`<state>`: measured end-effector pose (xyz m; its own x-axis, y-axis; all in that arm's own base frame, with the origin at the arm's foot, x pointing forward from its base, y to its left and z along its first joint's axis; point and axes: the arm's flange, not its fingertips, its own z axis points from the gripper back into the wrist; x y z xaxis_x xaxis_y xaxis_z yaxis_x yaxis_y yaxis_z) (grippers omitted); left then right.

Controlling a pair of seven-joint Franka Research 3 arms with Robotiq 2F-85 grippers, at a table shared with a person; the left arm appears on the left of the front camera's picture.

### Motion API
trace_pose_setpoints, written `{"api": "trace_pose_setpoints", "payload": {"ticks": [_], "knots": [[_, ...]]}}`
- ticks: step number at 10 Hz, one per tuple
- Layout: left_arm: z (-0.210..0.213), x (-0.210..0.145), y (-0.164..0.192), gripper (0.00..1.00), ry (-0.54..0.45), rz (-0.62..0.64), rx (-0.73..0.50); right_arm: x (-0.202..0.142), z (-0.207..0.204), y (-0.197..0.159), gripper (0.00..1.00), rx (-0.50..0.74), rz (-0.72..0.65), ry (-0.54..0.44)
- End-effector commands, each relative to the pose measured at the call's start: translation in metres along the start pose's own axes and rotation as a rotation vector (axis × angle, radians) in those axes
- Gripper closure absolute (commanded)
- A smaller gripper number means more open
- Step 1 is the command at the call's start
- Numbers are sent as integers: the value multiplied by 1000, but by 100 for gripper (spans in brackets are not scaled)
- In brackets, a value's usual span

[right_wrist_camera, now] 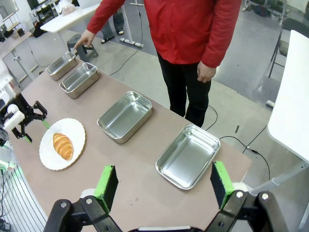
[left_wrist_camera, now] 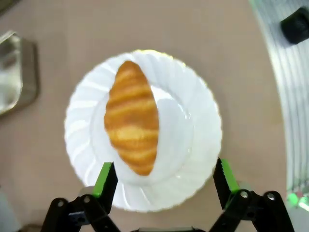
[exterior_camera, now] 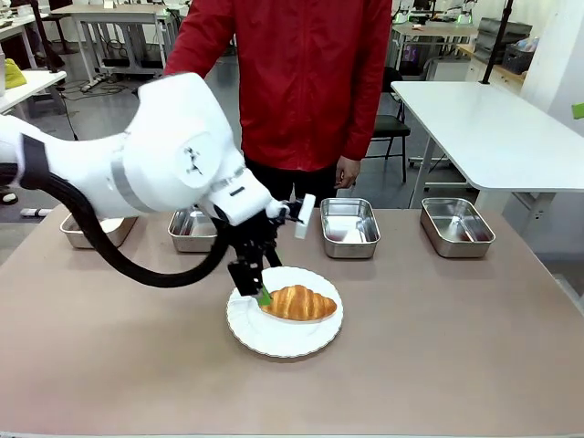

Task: Place the bread in the container.
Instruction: Place the Butter Roll into the Airtight Container indicated by the human.

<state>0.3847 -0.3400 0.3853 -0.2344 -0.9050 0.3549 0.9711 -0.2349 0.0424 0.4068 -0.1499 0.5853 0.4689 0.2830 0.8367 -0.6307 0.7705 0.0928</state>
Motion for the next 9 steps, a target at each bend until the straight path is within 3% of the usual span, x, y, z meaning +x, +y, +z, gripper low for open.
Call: {"api": "trace_pose_setpoints", "payload": {"ticks": [1, 6, 9], "knots": [[-25, 12, 18, 0, 30, -37, 26, 0, 0, 0, 0, -2, -1, -4], [-64, 22, 29, 0, 52, -39, -22, 0, 0, 0, 0, -2, -1, -4], [-78, 23, 28, 0, 118, -37, 1, 0, 0, 0, 0, -2, -1, -4]]}}
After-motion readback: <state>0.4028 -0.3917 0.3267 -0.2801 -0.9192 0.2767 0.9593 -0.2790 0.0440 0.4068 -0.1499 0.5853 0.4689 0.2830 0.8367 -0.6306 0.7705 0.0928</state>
